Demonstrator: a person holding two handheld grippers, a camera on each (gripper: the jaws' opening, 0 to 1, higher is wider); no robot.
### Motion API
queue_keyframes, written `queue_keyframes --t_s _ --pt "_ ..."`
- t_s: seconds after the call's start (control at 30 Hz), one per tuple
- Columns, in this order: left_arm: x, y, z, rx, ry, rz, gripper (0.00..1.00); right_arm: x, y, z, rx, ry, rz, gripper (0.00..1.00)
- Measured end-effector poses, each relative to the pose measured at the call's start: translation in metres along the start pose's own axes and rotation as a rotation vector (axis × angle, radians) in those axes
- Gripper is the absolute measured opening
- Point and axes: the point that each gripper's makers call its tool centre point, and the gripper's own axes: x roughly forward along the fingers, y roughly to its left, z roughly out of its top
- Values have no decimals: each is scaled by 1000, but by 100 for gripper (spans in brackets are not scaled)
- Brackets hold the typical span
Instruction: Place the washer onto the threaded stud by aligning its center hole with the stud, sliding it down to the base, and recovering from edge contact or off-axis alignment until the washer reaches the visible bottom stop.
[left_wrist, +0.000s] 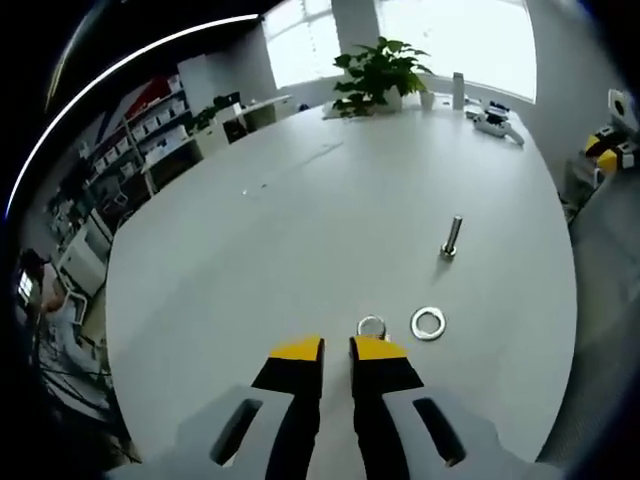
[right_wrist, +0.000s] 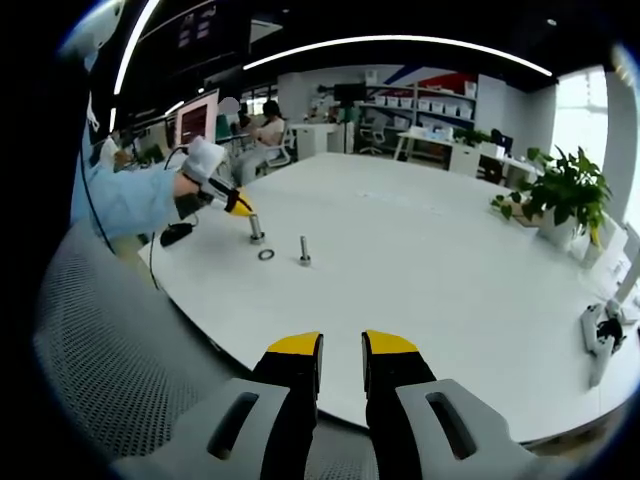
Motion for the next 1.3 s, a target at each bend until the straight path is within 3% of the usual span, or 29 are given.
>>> queue_keyframes --t_s 0.4,0.77,1.1,1.3 --pt "-12 -23 15 -23 -66 -16 8 0 0 0 0 -1 0 18" --pt "-3 -53 8 -23 -35 -82 7 0 0 0 -1 0 1 18" --pt "20 -68 -7 -16 15 -148 7 0 0 0 -1 1 0 18" --pt "24 -78 -2 -1 18 -167 7 0 0 0 0 1 -1 18"
